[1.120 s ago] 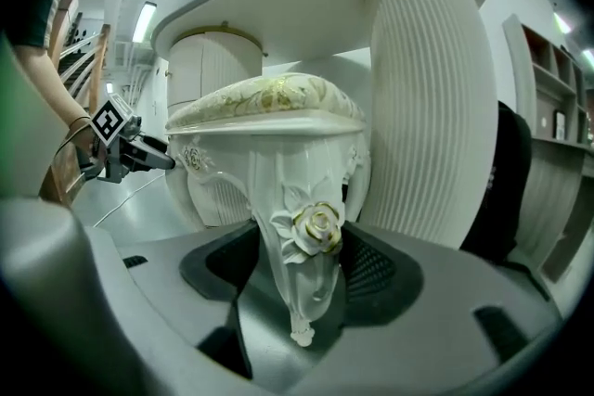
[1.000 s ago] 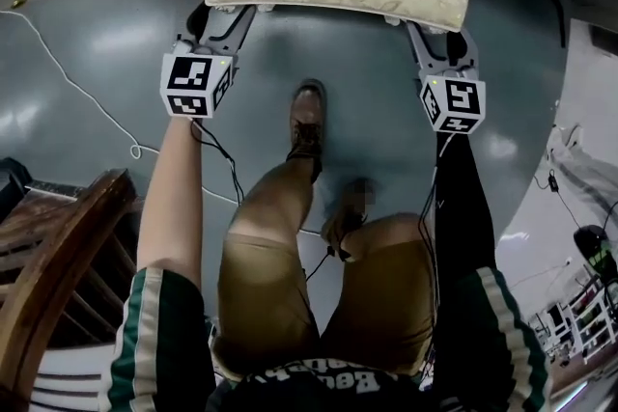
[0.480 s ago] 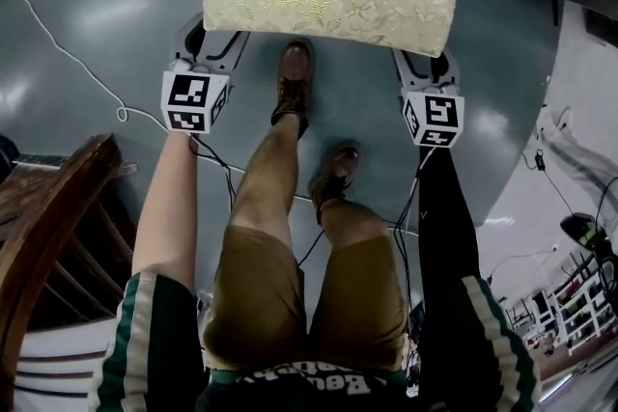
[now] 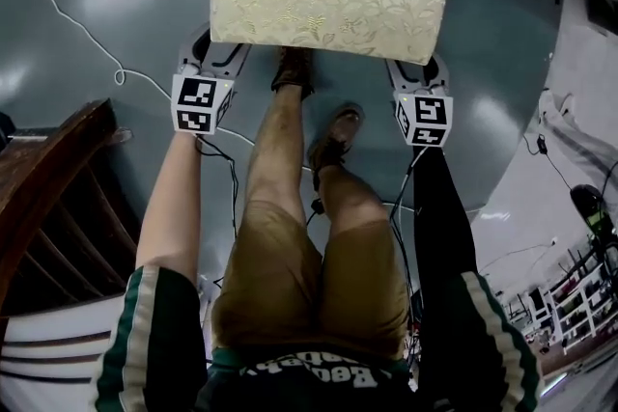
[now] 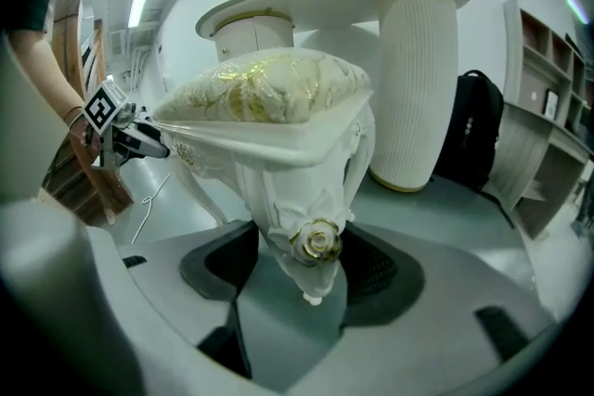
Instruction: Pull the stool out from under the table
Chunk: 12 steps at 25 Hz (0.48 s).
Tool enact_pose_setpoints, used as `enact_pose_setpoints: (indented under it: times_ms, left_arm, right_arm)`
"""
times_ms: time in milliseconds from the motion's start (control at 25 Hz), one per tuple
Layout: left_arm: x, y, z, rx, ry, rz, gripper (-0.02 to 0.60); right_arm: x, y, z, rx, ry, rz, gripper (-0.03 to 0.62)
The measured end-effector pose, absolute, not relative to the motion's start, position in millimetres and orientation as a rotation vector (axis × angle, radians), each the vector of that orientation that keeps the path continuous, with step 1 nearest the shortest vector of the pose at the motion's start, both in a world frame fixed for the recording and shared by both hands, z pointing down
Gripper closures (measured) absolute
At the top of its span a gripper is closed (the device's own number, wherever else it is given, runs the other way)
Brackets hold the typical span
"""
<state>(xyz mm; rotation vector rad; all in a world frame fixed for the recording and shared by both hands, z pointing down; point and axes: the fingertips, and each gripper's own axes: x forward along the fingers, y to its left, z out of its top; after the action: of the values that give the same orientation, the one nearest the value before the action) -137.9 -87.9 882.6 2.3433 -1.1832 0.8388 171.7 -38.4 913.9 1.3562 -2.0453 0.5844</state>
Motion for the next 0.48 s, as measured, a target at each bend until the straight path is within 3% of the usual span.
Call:
enact_pose_setpoints:
  times_ms: [160, 480]
  left_arm:
    - [-136.4, -28.5, 886.4, 2.319, -1.161, 0.858, 0.293]
    - [-135.9, -30.8, 886.5, 2.288, -1.174, 0.945, 0.291]
  right_arm:
    - [173.1, 20.7, 918.2, 1.31, -2.01, 0.62, 0.306]
    - [172.1, 28.3, 914.4, 1.297, -1.911, 0.677, 0.287]
